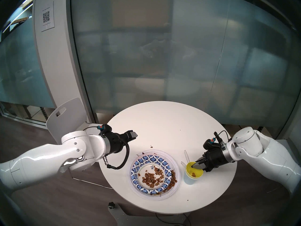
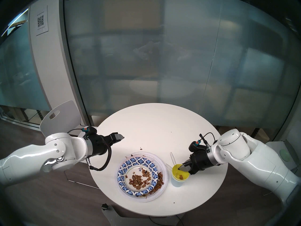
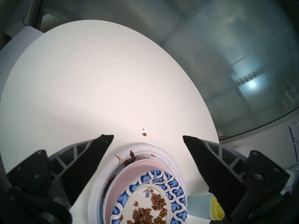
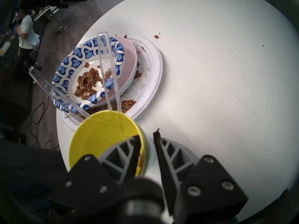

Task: Stack the plates into one stack

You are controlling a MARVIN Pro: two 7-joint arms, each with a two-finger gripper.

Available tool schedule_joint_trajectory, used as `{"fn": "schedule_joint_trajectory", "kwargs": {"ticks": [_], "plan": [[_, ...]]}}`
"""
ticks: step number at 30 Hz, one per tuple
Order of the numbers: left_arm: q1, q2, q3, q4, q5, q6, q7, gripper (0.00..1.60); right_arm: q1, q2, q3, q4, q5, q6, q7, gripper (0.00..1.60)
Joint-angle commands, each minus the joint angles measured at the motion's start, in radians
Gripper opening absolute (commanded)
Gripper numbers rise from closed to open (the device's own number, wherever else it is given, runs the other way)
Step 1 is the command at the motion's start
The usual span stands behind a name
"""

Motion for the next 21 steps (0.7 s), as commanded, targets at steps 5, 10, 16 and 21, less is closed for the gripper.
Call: {"fn": "schedule_joint_trajectory", "kwargs": {"ticks": [5, 10, 16, 21], "plan": [[-0.01, -0.005, -0.006, -0.005, 0.007, -0.006, -0.004, 1.6, 0.08, -0.012, -0.005, 0.002, -0.023, -0.007, 0.053, 0.23], [-0.014, 0.0, -0.01, -0.016, 0.0, -0.006, 0.0, 1.6, 0.095, -0.013, -0.002, 0.005, -0.041, -0.01, 0.063, 0.01], [-0.019, -0.008, -0.011, -0.014, -0.001, -0.01, 0.002, 1.6, 0.118, -0.024, 0.02, -0.001, -0.037, -0.015, 0.081, 0.0], [-0.023, -0.015, -0.008, -0.004, 0.001, -0.01, 0.002, 1.6, 0.132, -0.039, 0.041, -0.018, -0.026, -0.028, 0.097, 0.0]]}}
